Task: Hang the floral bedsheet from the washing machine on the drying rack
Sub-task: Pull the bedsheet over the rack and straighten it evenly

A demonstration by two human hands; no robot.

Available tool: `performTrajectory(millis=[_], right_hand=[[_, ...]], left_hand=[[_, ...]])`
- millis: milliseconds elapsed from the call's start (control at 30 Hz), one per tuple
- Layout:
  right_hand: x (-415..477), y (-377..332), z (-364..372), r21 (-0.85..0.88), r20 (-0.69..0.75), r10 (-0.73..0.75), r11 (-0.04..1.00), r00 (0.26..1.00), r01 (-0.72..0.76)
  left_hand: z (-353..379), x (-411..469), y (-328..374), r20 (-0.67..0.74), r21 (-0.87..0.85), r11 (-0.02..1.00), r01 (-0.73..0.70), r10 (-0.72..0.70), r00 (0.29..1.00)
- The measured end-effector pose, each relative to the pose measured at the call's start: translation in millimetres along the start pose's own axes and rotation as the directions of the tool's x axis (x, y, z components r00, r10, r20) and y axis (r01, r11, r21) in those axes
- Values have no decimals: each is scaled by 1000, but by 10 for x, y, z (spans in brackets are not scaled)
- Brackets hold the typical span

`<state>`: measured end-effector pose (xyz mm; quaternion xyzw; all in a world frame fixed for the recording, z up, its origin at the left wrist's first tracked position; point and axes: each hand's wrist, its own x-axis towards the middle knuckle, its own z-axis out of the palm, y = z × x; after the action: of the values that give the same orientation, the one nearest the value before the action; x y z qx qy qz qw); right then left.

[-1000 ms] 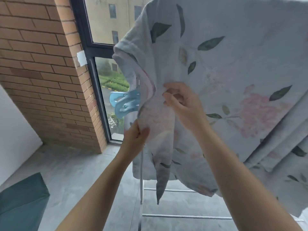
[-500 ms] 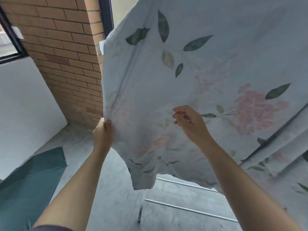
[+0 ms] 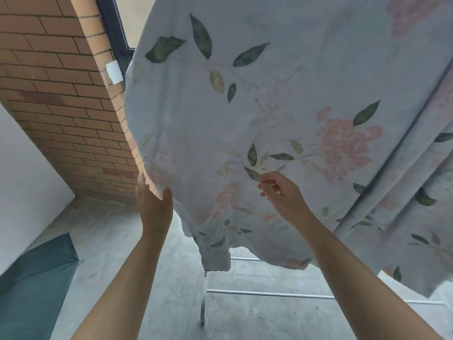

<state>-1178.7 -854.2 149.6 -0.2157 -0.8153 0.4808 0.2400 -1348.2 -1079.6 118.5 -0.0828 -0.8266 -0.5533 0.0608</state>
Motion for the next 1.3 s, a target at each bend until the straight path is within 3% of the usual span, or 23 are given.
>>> performTrajectory(millis=[100, 300, 600, 833, 933, 1100, 1200, 1300], right_hand=[[-72, 121, -260, -1, -7, 2, 1000, 1000, -2], [-348, 610, -1228, -45, -75, 12, 999, 997, -15], [-982, 1677, -3149, -137, -186, 193, 966, 963, -220], [-1261, 2349, -4175, -73, -348, 345, 917, 872, -392], [-1427, 2707, -4669, -52, -401, 403, 887, 823, -459], [-1611, 3350, -5635, 62, -467, 499, 842, 729, -537], [-1632, 3777, -6253, 119, -468, 548, 816, 693, -566], [-1763, 4170, -6912, 131, -428, 564, 812, 706, -569]], left_hand=[[263, -363, 173, 3, 9, 998, -67, 67, 998], [1189, -1273, 628, 229, -121, 969, -215, 238, 944], [2646, -2813, 1251, 394, -177, 943, -282, 331, 858], [3673, -3346, 1792, 497, -217, 893, -394, 448, 743], [4152, -3604, 1966, 556, -189, 913, -361, 402, 728], [4928, -4165, 2373, 625, -215, 877, -429, 461, 630], [5477, -4535, 2611, 617, -214, 880, -424, 459, 640], [6032, -5088, 2860, 615, -205, 915, -348, 397, 682]])
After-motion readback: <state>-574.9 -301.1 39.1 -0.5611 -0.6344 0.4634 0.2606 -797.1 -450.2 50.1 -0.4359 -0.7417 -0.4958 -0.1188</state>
